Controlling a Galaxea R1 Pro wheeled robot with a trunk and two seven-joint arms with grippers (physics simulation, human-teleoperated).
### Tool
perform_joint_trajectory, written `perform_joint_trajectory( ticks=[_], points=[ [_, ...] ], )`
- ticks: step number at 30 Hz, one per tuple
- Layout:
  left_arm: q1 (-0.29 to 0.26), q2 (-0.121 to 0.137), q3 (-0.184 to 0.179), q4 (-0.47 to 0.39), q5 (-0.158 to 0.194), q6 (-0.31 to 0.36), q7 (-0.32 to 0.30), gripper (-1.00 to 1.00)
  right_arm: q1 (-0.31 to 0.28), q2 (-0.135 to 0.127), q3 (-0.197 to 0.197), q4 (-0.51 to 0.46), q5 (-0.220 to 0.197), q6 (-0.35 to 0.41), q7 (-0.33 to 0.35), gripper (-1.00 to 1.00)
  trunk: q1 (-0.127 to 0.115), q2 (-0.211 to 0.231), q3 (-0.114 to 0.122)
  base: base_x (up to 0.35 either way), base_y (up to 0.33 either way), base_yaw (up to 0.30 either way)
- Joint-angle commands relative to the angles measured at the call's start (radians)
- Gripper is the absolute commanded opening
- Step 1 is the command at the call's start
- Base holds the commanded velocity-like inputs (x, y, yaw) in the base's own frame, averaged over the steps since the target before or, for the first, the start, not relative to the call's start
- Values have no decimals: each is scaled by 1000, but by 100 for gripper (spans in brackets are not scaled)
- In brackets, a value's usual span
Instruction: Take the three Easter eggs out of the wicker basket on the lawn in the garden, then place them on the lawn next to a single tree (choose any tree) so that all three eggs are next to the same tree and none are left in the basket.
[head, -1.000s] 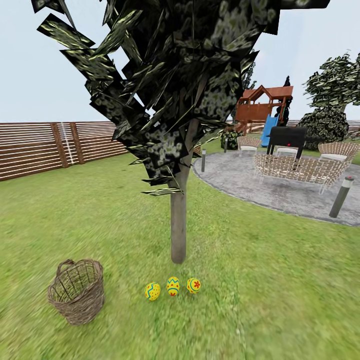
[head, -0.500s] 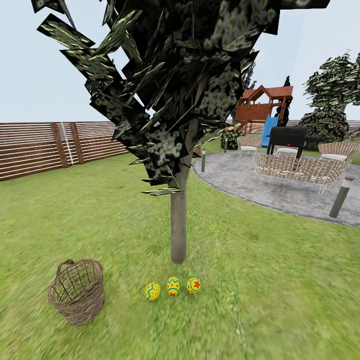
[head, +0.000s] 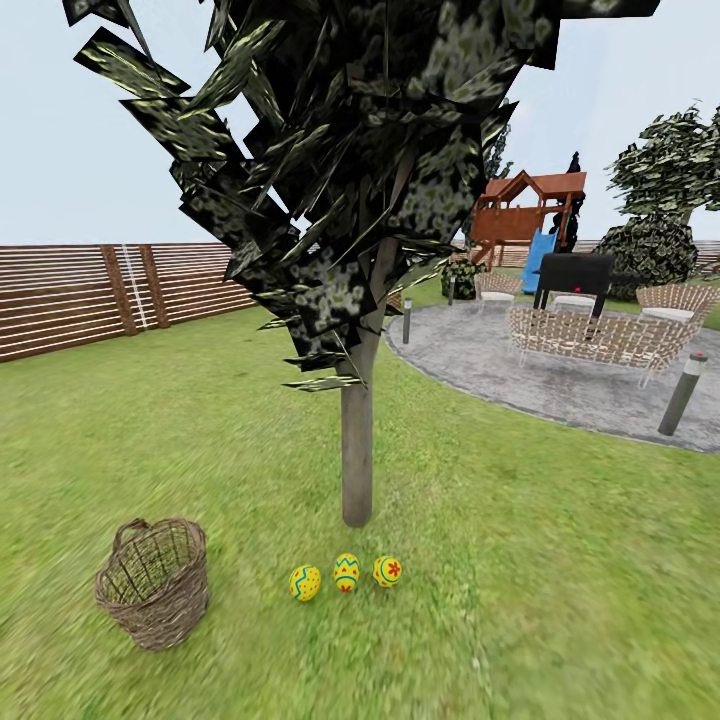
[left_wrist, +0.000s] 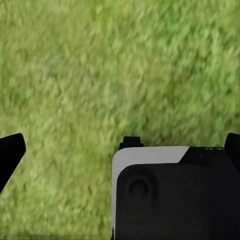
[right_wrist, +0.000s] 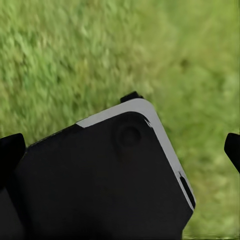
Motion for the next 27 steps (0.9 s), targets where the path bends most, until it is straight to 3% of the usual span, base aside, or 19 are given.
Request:
perform_joint_trajectory(
  ticks=[1,10,27],
  points=[
    [0,0,-7,1,6,-3,3,100,-1,0,1,9,-10,-3,5,100,0,-1,0,0,0,0],
    [1,-3,-7,1,8,-4,3,100,-1,0,0,66,-11,-3,5,100,0,-1,0,0,0,0],
    [2,-3,-7,0,8,-4,3,100,-1,0,-1,71,-10,-3,5,100,0,-1,0,0,0,0]
  ],
)
